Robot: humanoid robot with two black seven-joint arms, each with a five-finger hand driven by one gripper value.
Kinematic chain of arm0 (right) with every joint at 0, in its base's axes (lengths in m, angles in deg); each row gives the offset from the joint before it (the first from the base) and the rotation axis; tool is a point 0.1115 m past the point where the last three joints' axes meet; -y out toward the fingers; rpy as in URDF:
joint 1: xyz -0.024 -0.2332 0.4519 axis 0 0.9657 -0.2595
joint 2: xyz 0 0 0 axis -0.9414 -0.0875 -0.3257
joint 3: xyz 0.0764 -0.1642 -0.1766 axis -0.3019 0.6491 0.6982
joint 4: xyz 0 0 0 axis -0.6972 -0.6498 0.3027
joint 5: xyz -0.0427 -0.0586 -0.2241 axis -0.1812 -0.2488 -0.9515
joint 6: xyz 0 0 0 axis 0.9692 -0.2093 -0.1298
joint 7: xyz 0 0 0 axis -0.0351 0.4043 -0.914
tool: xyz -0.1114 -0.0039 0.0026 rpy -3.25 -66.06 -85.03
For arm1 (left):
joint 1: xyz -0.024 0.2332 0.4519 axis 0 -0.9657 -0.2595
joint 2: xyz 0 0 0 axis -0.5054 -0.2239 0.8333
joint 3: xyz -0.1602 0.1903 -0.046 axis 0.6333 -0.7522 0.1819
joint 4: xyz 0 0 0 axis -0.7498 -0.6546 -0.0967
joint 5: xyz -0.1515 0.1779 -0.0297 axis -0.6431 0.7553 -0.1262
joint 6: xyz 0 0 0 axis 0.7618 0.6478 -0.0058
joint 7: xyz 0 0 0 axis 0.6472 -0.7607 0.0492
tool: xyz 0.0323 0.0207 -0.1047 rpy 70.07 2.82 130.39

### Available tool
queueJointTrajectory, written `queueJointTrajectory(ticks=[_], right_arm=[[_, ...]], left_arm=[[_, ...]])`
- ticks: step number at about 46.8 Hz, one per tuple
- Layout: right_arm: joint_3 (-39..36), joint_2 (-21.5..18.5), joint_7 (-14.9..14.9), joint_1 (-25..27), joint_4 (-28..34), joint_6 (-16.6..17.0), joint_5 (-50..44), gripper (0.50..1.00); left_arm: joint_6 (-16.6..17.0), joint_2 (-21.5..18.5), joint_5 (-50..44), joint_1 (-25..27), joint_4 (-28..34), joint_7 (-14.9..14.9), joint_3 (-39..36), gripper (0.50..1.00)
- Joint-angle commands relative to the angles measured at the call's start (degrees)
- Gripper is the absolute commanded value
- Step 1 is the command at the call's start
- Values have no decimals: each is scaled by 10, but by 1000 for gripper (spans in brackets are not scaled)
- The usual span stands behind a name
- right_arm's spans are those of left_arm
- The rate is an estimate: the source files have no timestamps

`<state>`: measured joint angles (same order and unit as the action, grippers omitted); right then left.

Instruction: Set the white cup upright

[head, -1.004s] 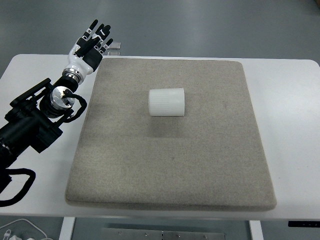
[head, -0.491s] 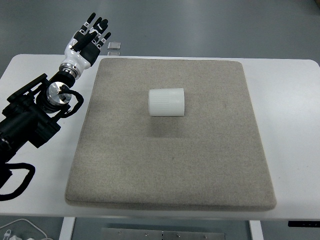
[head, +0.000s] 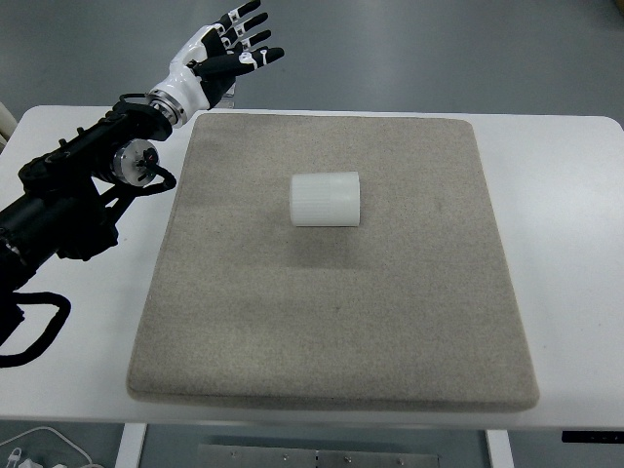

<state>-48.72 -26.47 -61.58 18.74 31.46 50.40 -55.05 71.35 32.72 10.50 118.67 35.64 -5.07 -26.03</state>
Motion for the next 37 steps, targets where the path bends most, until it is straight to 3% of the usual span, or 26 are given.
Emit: queueJointTrajectory(ticks=[1,9,14,19,23,30,37], right_arm=[[0,0,0,0,0,0,0,930],[0,0,0,0,0,0,0,930],[1,0,0,0,0,0,0,930],[0,0,0,0,0,0,0,930],[0,0,0,0,0,0,0,930],[0,0,0,0,0,-1,0,930],[1,0,0,0,0,0,0,930]], left_arm=[[1,-16,37,5,32,-2,-26,994],[9,-53,109,17,109,-3,-78,994],[17,-81,155,22,165,-21,-96,994],[57,-95,208,21,220,-65,-109,994],[70,-101,233,21,260,-96,-109,994],[78,-112,300,22,320,-173,-109,994],[76,-117,373,29,370,-226,-112,994]])
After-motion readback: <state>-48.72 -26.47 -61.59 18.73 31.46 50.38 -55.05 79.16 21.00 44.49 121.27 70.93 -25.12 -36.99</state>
